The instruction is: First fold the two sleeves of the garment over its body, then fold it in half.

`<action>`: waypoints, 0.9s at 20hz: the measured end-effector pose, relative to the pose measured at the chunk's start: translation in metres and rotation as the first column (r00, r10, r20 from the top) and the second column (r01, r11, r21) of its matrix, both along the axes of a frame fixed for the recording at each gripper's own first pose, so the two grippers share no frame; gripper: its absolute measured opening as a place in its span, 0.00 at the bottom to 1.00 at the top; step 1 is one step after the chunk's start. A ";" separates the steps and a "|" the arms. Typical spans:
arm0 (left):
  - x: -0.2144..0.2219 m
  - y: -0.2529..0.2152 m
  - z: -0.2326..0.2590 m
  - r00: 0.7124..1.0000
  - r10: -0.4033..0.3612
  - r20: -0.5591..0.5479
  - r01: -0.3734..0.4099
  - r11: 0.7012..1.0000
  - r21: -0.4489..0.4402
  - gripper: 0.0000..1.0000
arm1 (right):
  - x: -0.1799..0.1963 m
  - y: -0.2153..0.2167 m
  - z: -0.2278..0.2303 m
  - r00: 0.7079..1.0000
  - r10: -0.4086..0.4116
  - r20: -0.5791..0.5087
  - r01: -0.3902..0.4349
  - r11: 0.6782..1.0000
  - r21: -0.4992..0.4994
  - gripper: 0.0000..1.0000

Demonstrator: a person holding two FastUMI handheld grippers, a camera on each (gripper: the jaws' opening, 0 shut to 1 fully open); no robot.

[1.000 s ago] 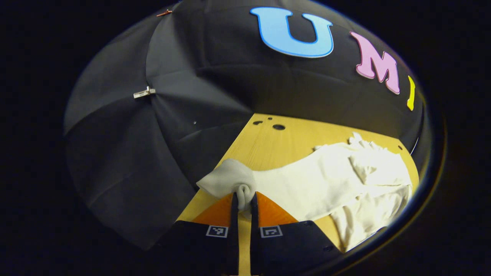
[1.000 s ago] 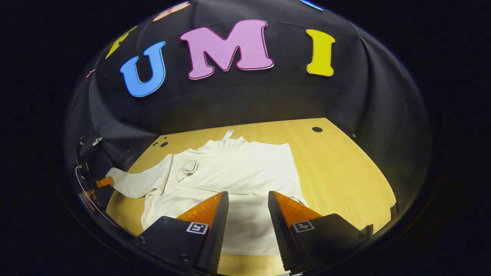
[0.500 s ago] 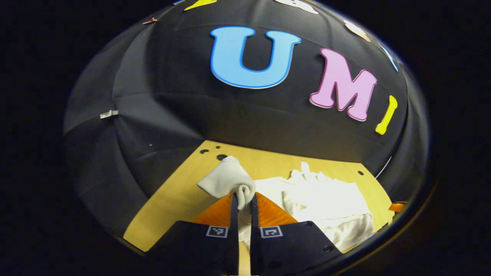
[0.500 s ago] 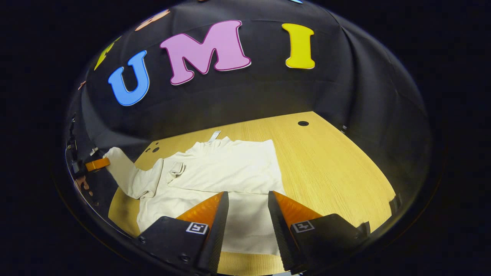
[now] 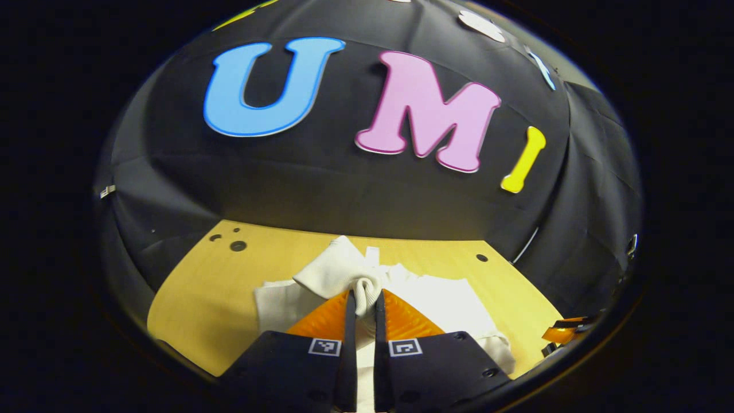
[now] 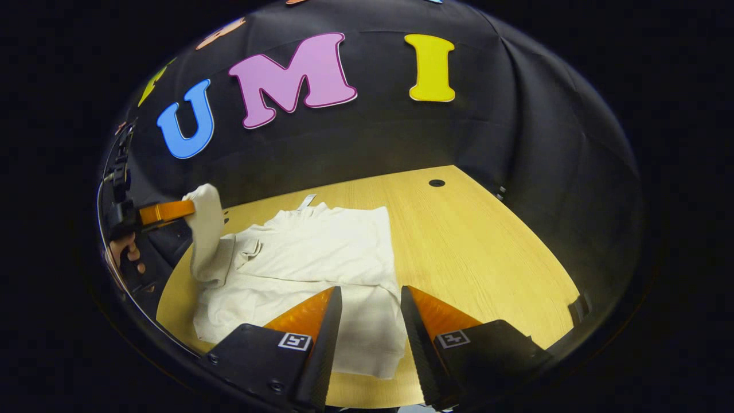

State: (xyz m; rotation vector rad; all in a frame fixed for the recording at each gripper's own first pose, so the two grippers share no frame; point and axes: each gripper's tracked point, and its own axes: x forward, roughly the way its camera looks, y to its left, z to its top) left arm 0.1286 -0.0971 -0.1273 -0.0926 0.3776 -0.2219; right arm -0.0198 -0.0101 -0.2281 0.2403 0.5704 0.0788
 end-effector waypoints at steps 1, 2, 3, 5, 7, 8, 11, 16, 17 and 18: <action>0.003 -0.018 -0.001 1.000 -0.018 -0.002 0.018 1.000 -0.007 0.16 | -0.002 -0.004 -0.003 1.000 -0.001 -0.005 0.001 1.000 0.002 0.64; 0.005 -0.036 -0.006 0.999 -0.038 -0.007 0.038 0.999 -0.014 0.19 | -0.004 -0.009 -0.005 1.000 -0.004 -0.011 0.004 1.000 0.003 0.64; 0.006 -0.053 -0.009 0.998 -0.057 -0.011 0.057 0.998 -0.018 0.16 | -0.006 -0.013 -0.007 1.000 -0.007 -0.016 0.007 1.000 0.004 0.64; 0.013 -0.084 -0.021 0.996 -0.086 -0.027 0.086 0.996 -0.014 0.19 | -0.008 -0.023 -0.011 1.000 -0.014 -0.025 0.014 1.000 0.010 0.64; 0.020 -0.115 -0.036 0.993 -0.103 -0.050 0.103 0.995 -0.006 0.16 | -0.010 -0.031 -0.016 0.999 -0.018 -0.036 0.019 1.000 0.016 0.64; 0.022 -0.129 -0.045 0.992 -0.107 -0.060 0.107 0.994 -0.002 0.16 | -0.010 -0.037 -0.018 0.999 -0.021 -0.039 0.022 1.000 0.014 0.64; 0.032 -0.156 -0.075 0.991 -0.106 -0.087 0.111 0.993 0.050 0.16 | -0.010 -0.050 -0.024 0.999 -0.021 -0.046 0.022 1.000 0.014 0.65; 0.043 -0.176 -0.129 0.984 -0.090 -0.154 0.108 0.988 0.111 0.16 | -0.008 -0.057 -0.035 0.998 -0.006 -0.062 0.008 0.999 0.033 0.65; 0.043 -0.179 -0.137 0.983 -0.087 -0.163 0.107 0.987 0.118 0.16 | -0.007 -0.058 -0.037 0.998 0.002 -0.067 0.000 0.999 0.032 0.65; 0.043 -0.180 -0.145 0.982 -0.086 -0.171 0.108 0.986 0.127 0.17 | -0.008 -0.058 -0.039 0.997 0.007 -0.072 -0.005 1.000 0.028 0.65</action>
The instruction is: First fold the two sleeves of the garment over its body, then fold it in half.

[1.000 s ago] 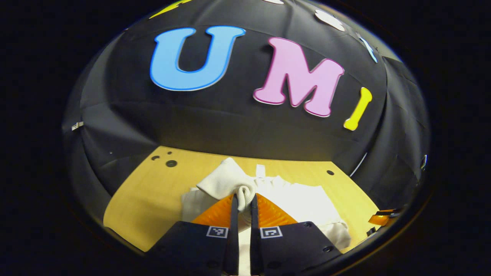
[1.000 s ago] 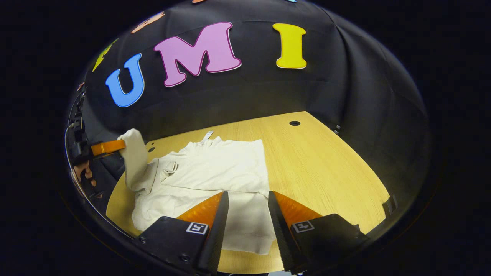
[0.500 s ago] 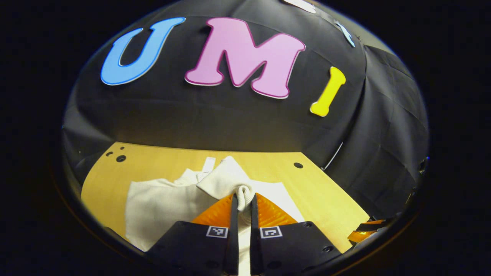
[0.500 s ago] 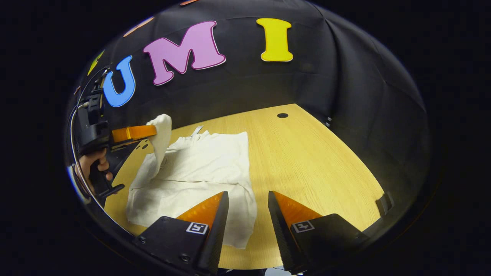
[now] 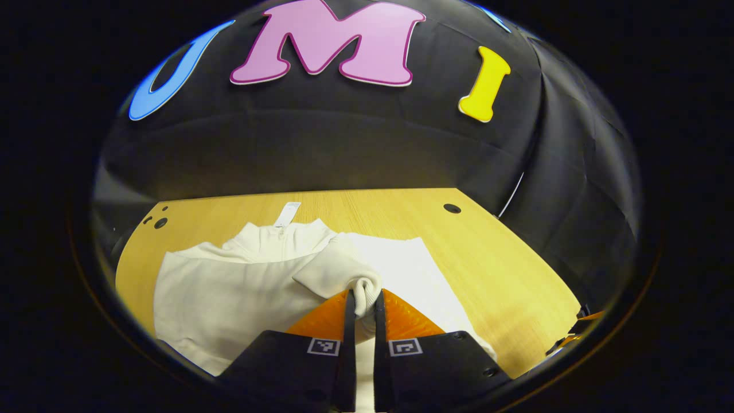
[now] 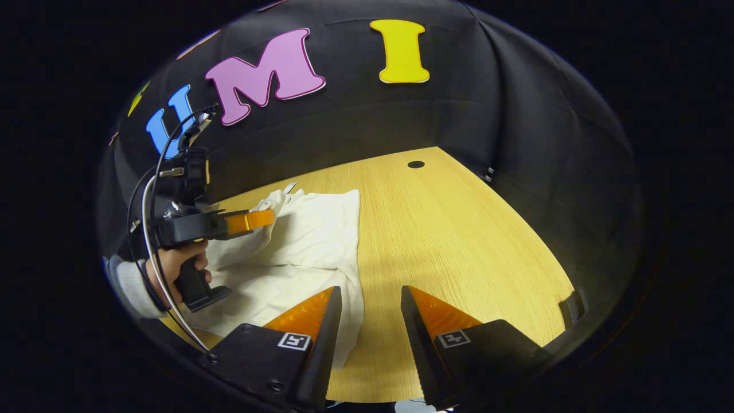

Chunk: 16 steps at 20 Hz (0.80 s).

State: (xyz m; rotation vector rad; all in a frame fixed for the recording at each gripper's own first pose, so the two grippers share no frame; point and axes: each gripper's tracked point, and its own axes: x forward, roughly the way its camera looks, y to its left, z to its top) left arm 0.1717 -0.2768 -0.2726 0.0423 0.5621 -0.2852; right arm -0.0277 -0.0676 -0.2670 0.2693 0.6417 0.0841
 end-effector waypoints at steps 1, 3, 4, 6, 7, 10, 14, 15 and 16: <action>0.001 -0.001 -0.007 1.000 -0.003 -0.007 0.003 1.000 0.009 0.17 | 0.001 -0.001 -0.003 1.000 0.007 -0.003 -0.007 1.000 -0.002 0.65; 0.001 -0.003 -0.019 1.000 -0.008 -0.024 0.009 1.000 0.027 0.21 | 0.003 0.000 -0.007 1.000 0.018 -0.015 -0.018 1.000 -0.002 0.65; 0.002 -0.003 -0.025 0.999 -0.010 -0.035 0.011 0.999 0.036 0.22 | 0.004 0.001 -0.007 1.000 0.021 -0.018 -0.021 1.000 -0.004 0.65; 0.000 -0.005 -0.036 0.999 -0.018 -0.051 0.020 0.999 0.042 0.28 | 0.007 0.002 -0.009 0.999 0.029 -0.026 -0.029 1.000 -0.005 0.65; 0.001 -0.002 -0.040 0.998 -0.012 -0.055 0.015 0.998 0.063 0.40 | 0.007 0.002 -0.009 0.999 0.034 -0.028 -0.035 0.999 -0.010 0.65; 0.000 0.005 -0.052 0.997 -0.010 -0.077 0.019 0.993 0.119 0.70 | 0.009 0.005 -0.009 0.998 0.049 -0.031 -0.050 0.999 -0.020 0.65; -0.015 0.017 -0.038 0.998 -0.014 -0.067 0.020 0.996 0.086 0.91 | 0.006 0.012 -0.010 0.997 0.063 -0.037 -0.064 0.998 -0.026 0.65; -0.022 0.022 -0.033 0.998 -0.016 -0.067 0.021 0.997 0.078 0.91 | 0.004 0.015 -0.010 0.997 0.067 -0.037 -0.068 0.997 -0.028 0.65; -0.028 0.030 -0.027 0.998 -0.015 -0.062 0.020 0.997 0.076 0.91 | 0.002 0.017 -0.011 0.997 0.072 -0.038 -0.073 0.997 -0.025 0.66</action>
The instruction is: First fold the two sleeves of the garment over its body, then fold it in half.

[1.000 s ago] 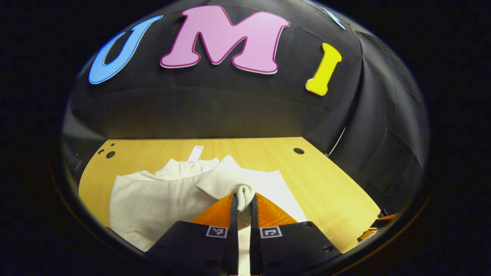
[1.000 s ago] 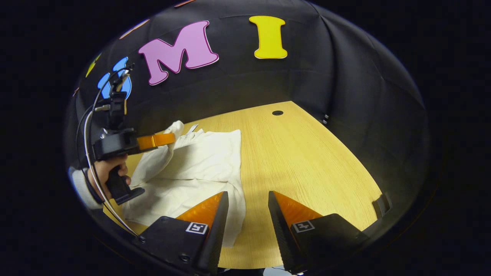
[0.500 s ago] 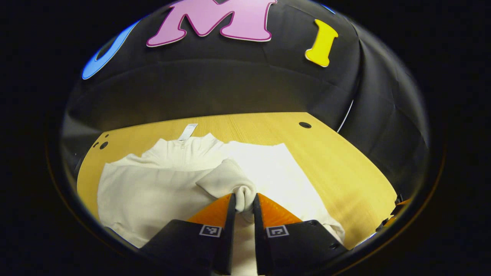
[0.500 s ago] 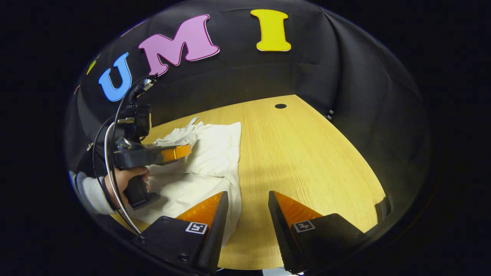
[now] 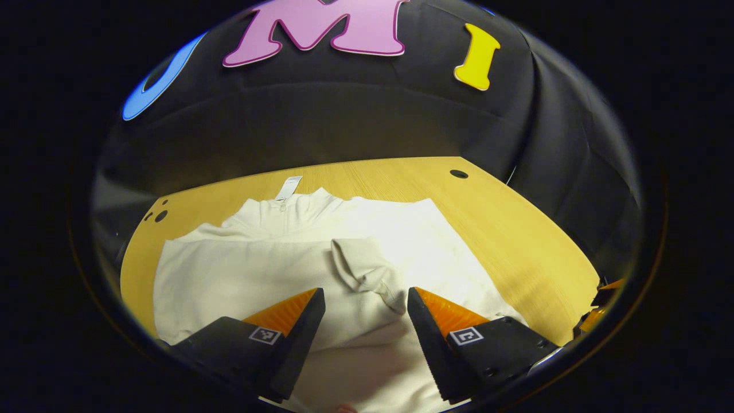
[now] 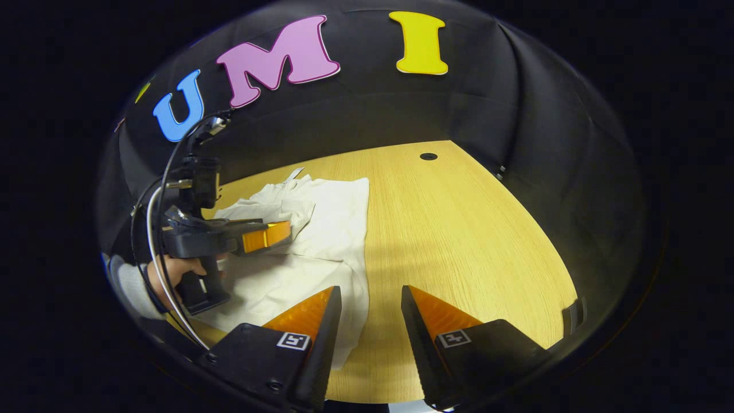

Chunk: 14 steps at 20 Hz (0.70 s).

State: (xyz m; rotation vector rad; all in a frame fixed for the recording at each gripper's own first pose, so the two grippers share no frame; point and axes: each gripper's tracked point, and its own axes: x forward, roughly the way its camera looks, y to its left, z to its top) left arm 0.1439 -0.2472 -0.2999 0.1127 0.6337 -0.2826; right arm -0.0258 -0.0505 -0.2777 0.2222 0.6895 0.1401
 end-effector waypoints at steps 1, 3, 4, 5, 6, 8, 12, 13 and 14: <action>-0.008 0.008 0.007 1.000 0.000 0.005 0.000 1.000 -0.008 0.91 | -0.003 0.003 0.000 1.000 0.004 -0.004 -0.003 1.000 0.006 0.58; -0.027 0.029 0.019 1.000 0.006 0.012 -0.006 1.000 -0.021 0.90 | -0.011 0.010 -0.001 1.000 0.010 -0.007 -0.010 1.000 0.017 0.72; -0.037 0.042 0.025 1.000 0.013 0.013 -0.012 1.000 -0.025 0.91 | -0.015 0.013 -0.002 1.000 0.017 -0.010 -0.017 1.000 0.018 0.73; -0.048 0.055 0.029 1.000 0.022 0.011 -0.022 0.999 -0.030 0.91 | -0.020 0.017 -0.003 1.000 0.027 -0.015 -0.027 0.999 0.017 0.74; -0.059 0.070 0.032 0.999 0.036 0.009 -0.036 0.999 -0.031 0.91 | -0.024 0.019 -0.005 0.999 0.035 -0.018 -0.035 0.999 0.016 0.80; -0.081 0.101 0.039 0.998 0.065 0.006 -0.065 0.997 -0.028 0.91 | -0.033 0.026 -0.008 0.998 0.050 -0.033 -0.050 0.999 0.013 0.88; -0.127 0.159 0.039 0.993 0.110 -0.030 -0.111 0.994 -0.018 0.92 | -0.046 0.042 -0.017 0.994 0.090 -0.066 -0.090 0.996 -0.002 0.98; -0.136 0.173 0.037 0.991 0.126 -0.040 -0.127 0.992 -0.012 0.93 | -0.048 0.046 -0.020 0.992 0.099 -0.076 -0.100 0.995 -0.008 0.98; -0.145 0.187 0.035 0.988 0.144 -0.050 -0.144 0.990 -0.006 0.92 | -0.050 0.049 -0.024 0.991 0.105 -0.086 -0.107 0.994 -0.014 0.99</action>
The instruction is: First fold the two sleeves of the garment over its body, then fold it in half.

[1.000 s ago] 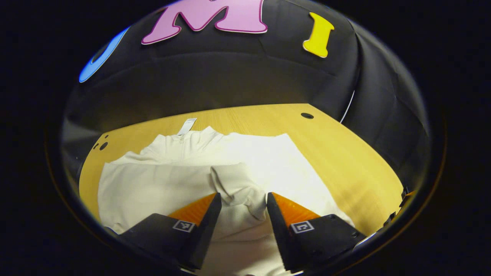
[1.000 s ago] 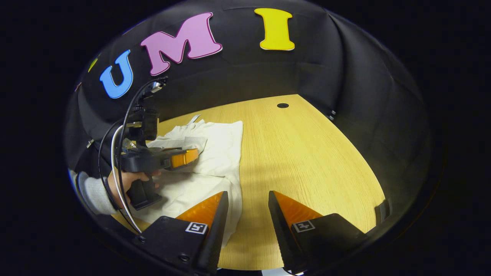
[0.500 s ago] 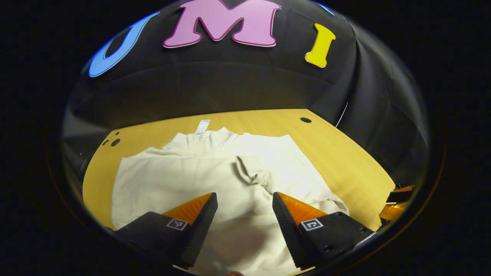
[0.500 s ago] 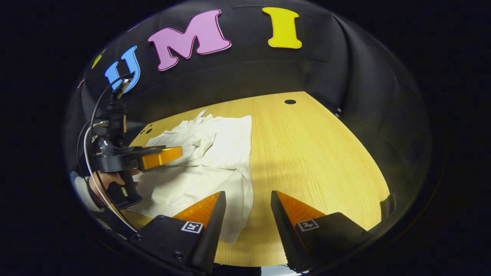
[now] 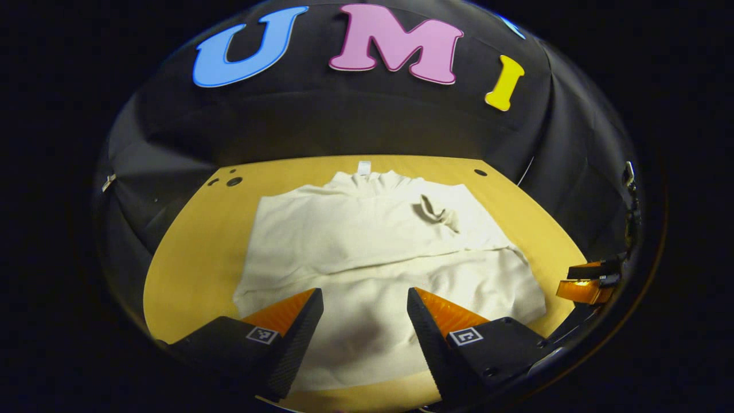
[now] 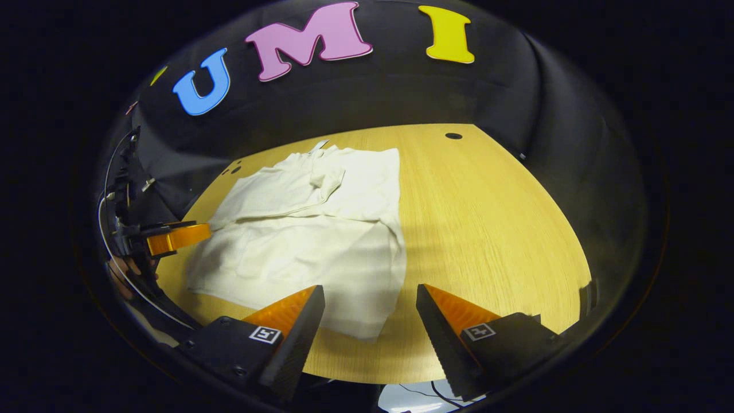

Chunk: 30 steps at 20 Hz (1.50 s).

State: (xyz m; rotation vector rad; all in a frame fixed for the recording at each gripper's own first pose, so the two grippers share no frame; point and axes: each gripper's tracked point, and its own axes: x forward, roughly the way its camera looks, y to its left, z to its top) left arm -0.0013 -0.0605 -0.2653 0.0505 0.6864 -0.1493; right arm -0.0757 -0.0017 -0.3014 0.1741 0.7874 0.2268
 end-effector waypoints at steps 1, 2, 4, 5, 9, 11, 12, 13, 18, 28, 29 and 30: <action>-0.010 0.013 -0.004 1.000 0.021 -0.011 -0.020 1.000 0.007 0.92 | -0.002 0.003 -0.003 1.000 0.002 -0.009 -0.003 1.000 -0.005 0.99; -0.017 0.026 -0.008 0.999 0.042 -0.024 -0.041 0.999 0.016 0.88 | -0.003 0.006 -0.006 1.000 0.004 -0.018 -0.004 1.000 -0.006 0.99; -0.032 0.047 -0.016 0.996 0.077 -0.049 -0.076 0.997 0.034 0.92 | -0.004 0.010 -0.011 1.000 0.002 -0.031 -0.003 1.000 -0.007 0.99; -0.038 0.055 -0.022 0.994 0.091 -0.062 -0.088 0.995 0.043 0.92 | -0.005 0.011 -0.014 0.999 0.000 -0.037 0.000 1.000 -0.010 0.99; -0.056 0.076 -0.038 0.987 0.123 -0.102 -0.116 0.991 0.066 0.92 | -0.011 0.008 -0.024 0.997 -0.021 -0.074 0.021 1.000 -0.003 0.99; -0.062 0.083 -0.045 0.985 0.128 -0.118 -0.120 0.990 0.073 0.93 | -0.012 0.007 -0.029 0.996 -0.030 -0.086 0.030 1.000 -0.002 0.99; -0.066 0.084 -0.050 0.983 0.130 -0.132 -0.121 0.990 0.077 0.93 | -0.014 0.007 -0.031 0.995 -0.031 -0.093 0.031 1.000 -0.001 0.99; -0.068 0.086 -0.056 0.981 0.131 -0.146 -0.120 0.990 0.080 0.93 | -0.014 0.007 -0.033 0.995 -0.030 -0.098 0.030 1.000 -0.002 0.99; -0.078 0.093 -0.072 0.972 0.143 -0.187 -0.126 0.987 0.099 0.92 | -0.015 0.008 -0.042 0.994 -0.005 -0.113 0.004 1.000 -0.015 0.99; -0.075 0.092 -0.088 0.959 0.160 -0.232 -0.146 0.986 0.074 0.94 | 0.000 0.018 -0.068 0.991 0.034 -0.130 -0.046 0.995 -0.093 1.00; -0.074 0.090 -0.090 0.961 0.147 -0.233 -0.133 0.988 0.071 0.95 | -0.001 0.016 -0.069 0.990 0.045 -0.132 -0.062 0.990 -0.128 0.99; -0.074 0.082 -0.090 0.969 0.106 -0.223 -0.093 0.993 0.069 0.94 | 0.000 0.019 -0.069 0.990 0.059 -0.127 -0.076 0.988 -0.133 0.95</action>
